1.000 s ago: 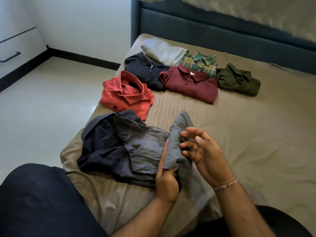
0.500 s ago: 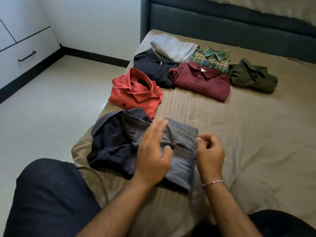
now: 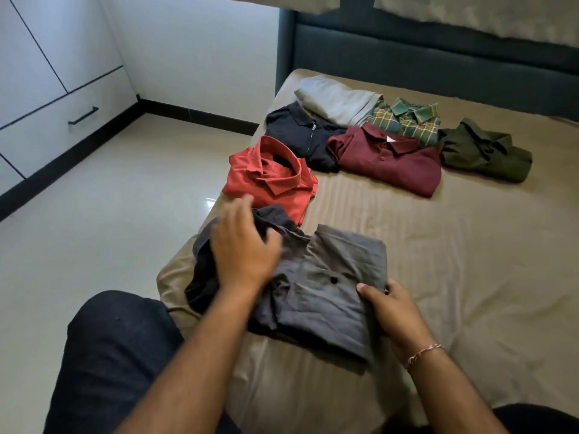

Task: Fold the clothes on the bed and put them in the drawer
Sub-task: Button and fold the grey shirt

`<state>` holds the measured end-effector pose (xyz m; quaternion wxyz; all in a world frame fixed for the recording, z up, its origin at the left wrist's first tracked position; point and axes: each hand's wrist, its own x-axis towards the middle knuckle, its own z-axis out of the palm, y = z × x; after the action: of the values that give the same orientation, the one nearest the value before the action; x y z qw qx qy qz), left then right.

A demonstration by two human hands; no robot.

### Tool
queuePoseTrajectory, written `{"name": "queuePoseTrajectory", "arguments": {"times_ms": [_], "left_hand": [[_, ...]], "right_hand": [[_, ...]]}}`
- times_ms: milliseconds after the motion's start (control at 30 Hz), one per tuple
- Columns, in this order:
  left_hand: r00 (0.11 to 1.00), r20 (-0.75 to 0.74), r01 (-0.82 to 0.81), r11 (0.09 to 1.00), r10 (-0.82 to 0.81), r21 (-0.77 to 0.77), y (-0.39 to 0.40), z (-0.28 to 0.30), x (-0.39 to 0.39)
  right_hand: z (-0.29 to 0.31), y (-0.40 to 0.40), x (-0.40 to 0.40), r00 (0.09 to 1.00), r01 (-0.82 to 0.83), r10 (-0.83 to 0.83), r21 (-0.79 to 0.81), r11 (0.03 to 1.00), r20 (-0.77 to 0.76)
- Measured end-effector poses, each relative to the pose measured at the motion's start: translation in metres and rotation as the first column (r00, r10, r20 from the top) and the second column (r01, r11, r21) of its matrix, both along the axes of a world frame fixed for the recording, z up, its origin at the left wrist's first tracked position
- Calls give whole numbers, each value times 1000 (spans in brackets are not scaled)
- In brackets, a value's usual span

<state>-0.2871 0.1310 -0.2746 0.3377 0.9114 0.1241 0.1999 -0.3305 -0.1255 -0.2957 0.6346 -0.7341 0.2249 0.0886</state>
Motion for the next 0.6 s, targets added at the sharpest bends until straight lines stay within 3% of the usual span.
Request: {"name": "queuePoseTrajectory", "arguments": {"times_ms": [67, 133, 200, 233, 300, 367, 433, 467, 500, 600], "left_hand": [[956, -280, -74, 995, 88, 59, 39, 11, 19], [874, -483, -8, 997, 44, 77, 59, 12, 22], [877, -479, 31, 999, -33, -12, 66, 11, 16], [891, -449, 6, 991, -66, -134, 65, 11, 11], [923, -359, -79, 843, -141, -533, 56, 10, -2], [941, -290, -153, 545, -173, -825, 43, 11, -21], [951, -236, -172, 289, -201, -942, 25, 14, -43], [952, -223, -178, 215, -209, -960, 16, 16, -53], [951, -234, -199, 180, -200, -963, 9, 16, -61], [954, -282, -260, 191, -98, -947, -2, 13, -75]], "right_hand": [[0, -10, 3, 1000, 22, -22, 24, 999, 12], [-1, -23, 8, 998, 47, -48, 15, 999, 35], [3, -38, 16, 996, 70, -68, -26, 997, 62], [7, -46, 19, 995, 72, -68, -59, 996, 73], [17, -63, 24, 994, 71, -57, -156, 985, 96], [32, -79, 28, 991, 77, -38, -298, 952, 132], [54, -87, 35, 986, 69, 12, -470, 880, 167], [67, -87, 41, 982, 62, 49, -561, 825, 182], [81, -82, 46, 978, 46, 99, -659, 751, 181], [122, -40, 52, 956, 1, 253, -868, 497, 146]]}}
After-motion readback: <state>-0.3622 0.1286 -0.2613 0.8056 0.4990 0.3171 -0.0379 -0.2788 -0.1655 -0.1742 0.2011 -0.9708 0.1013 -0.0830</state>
